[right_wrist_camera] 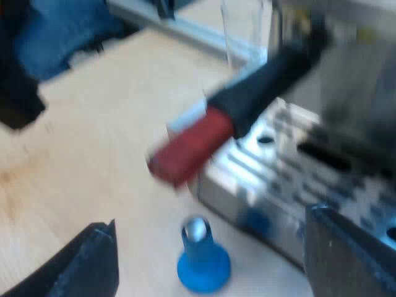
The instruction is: Put the handle in the coffee machine
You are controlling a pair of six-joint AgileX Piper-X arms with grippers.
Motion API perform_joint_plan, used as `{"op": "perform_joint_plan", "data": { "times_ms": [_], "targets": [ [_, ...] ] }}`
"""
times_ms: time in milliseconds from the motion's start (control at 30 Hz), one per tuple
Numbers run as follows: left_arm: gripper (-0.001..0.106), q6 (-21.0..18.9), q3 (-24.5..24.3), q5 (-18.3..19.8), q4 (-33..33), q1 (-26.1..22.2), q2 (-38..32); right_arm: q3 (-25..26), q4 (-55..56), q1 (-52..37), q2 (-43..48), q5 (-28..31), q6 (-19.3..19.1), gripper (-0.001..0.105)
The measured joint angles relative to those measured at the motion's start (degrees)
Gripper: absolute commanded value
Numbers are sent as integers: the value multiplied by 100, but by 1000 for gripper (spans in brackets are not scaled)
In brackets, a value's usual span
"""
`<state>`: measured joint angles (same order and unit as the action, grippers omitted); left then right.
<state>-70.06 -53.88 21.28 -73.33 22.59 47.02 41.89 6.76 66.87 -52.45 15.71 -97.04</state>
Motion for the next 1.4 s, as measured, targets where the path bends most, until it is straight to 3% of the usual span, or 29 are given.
{"op": "perform_joint_plan", "data": {
  "times_ms": [300,367,433,467,533,667,867,1067,1267,1400],
  "targets": [
    [2,-31,0,4,-117,0,-963,886,1621,0,0,160,8,64],
    [13,-31,0,4,-117,0,-1230,1044,2054,0,0,193,8,64],
    [34,-31,0,4,-130,0,-1433,1199,2370,0,0,188,8,64],
    [38,-31,0,4,-126,0,-1464,1240,2430,0,0,188,8,64],
    [64,-98,0,-36,-128,0,-1628,1386,2580,0,11,188,13,64],
    [84,-130,0,-293,-128,0,-1767,1595,2621,0,6,-2,23,64],
    [86,-154,-59,-684,-157,-62,-1860,2053,2924,0,15,-66,23,64],
    [86,-705,-334,-681,398,-483,-1860,2349,3488,-206,15,-109,126,64],
    [86,-880,-586,-543,753,-872,-1827,2564,3886,-1192,22,-542,240,64],
    [86,-1334,-612,-485,789,-1097,-1636,2619,4061,-1957,22,-710,286,64]
  ]
}}
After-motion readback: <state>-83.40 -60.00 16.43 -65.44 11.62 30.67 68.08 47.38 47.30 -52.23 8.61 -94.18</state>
